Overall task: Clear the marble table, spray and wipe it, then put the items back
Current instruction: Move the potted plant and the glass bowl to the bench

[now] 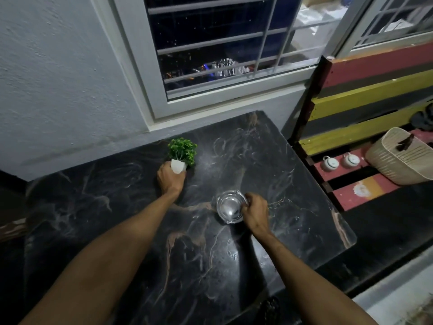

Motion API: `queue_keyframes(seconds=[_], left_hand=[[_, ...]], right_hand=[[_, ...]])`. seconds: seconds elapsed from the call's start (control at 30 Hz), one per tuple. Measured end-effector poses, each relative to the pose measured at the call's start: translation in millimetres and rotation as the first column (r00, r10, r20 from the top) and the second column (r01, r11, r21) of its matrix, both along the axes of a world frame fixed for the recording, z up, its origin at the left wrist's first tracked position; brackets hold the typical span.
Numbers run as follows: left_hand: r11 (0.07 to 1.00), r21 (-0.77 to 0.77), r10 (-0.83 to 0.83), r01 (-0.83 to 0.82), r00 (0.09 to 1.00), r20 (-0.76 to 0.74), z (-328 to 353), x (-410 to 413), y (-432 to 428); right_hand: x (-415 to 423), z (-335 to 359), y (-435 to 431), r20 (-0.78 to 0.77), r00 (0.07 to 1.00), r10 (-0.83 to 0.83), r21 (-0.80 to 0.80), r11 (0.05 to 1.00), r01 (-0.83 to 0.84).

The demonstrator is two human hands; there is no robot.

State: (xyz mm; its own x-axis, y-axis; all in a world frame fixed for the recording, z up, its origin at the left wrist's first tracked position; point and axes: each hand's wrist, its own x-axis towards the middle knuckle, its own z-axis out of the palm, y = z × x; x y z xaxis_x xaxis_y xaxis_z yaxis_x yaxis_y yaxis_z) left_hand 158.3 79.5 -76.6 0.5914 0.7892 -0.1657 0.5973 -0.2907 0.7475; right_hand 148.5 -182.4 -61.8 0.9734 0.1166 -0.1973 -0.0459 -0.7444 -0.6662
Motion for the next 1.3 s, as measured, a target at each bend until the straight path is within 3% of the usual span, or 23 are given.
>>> queue_keyframes(seconds=[0.17,0.3,0.4,0.57,0.67,0.8,1.0,1.2,1.3], left_hand=[[0.989,-0.121,-0.078,0.088,0.993,0.089,9,-19,-43],[0.947,-0.279,-0.112,0.161,0.977,0.183,-22,-7,-87],[0.878,-0.401,-0.159,0.261,0.95,0.27,31,10,-161],[0.78,-0.478,-0.242,0.405,0.899,0.366,47,74,-288],[0.774,-0.456,-0.289,0.44,0.886,0.363,45,121,-373],[0.805,-0.382,-0.347,0.455,0.882,0.32,1,181,-484],[0.786,-0.409,-0.389,0.464,0.885,0.256,-70,245,-616],[0.805,-0.448,-0.358,0.389,0.921,0.155,-185,287,-671],[0.854,-0.371,-0.364,0.366,0.928,0.077,-240,293,-681]], right_hand=[[16,24,-19,0.006,0.997,-0.071,0.059,0.996,0.07],[36,41,-59,0.008,0.989,-0.144,0.073,0.987,0.143],[61,49,-108,0.014,0.979,-0.202,0.082,0.976,0.201],[122,47,-224,0.022,0.948,-0.319,0.07,0.946,0.316],[169,37,-308,0.01,0.925,-0.379,0.108,0.92,0.376],[231,6,-420,-0.038,0.866,-0.498,0.085,0.862,0.499],[306,-73,-536,-0.105,0.781,-0.616,-0.017,0.786,0.618],[361,-174,-596,-0.137,0.736,-0.663,-0.046,0.747,0.664],[376,-213,-608,-0.131,0.737,-0.663,-0.073,0.748,0.659]])
